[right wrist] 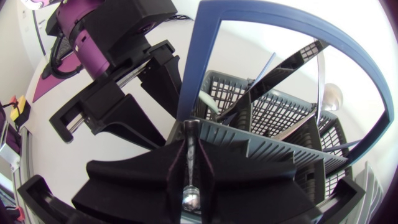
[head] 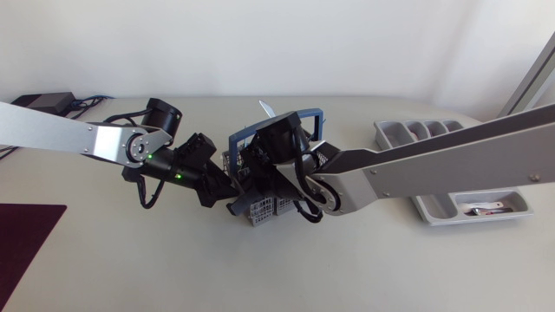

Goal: Sort the cutlery from the basket into the organizer compartments.

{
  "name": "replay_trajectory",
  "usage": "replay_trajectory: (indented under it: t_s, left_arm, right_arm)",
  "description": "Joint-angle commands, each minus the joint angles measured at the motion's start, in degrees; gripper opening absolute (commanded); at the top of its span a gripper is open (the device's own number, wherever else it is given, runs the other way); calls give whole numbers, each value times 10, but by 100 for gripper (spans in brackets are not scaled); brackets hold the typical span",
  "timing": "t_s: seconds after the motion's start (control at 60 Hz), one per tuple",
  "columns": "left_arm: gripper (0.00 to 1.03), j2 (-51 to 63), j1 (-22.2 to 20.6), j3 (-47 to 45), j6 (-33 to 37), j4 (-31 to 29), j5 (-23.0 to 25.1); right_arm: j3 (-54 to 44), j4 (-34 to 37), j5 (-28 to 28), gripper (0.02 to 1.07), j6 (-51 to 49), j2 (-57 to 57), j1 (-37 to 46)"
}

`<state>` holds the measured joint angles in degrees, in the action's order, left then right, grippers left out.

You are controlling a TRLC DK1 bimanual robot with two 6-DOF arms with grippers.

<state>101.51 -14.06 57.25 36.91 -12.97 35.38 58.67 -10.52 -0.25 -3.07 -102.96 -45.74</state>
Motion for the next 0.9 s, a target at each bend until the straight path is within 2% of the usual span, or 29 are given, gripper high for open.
replay_trajectory:
  t_s: [0.0,0.517,0.883]
  left_arm:
    - [57,-18,-7,-13,3,1,10]
    - [57,-44,-7,-26,-1,-1,10]
    - [57,-91,0,-38,-11,-1,10]
  right_arm:
    - [-22,8,-5,10,-8,23,-5]
    - [-88,-71,-17,10,-5,117,-1]
    - [-99,-56,-45,10,-4,231,14]
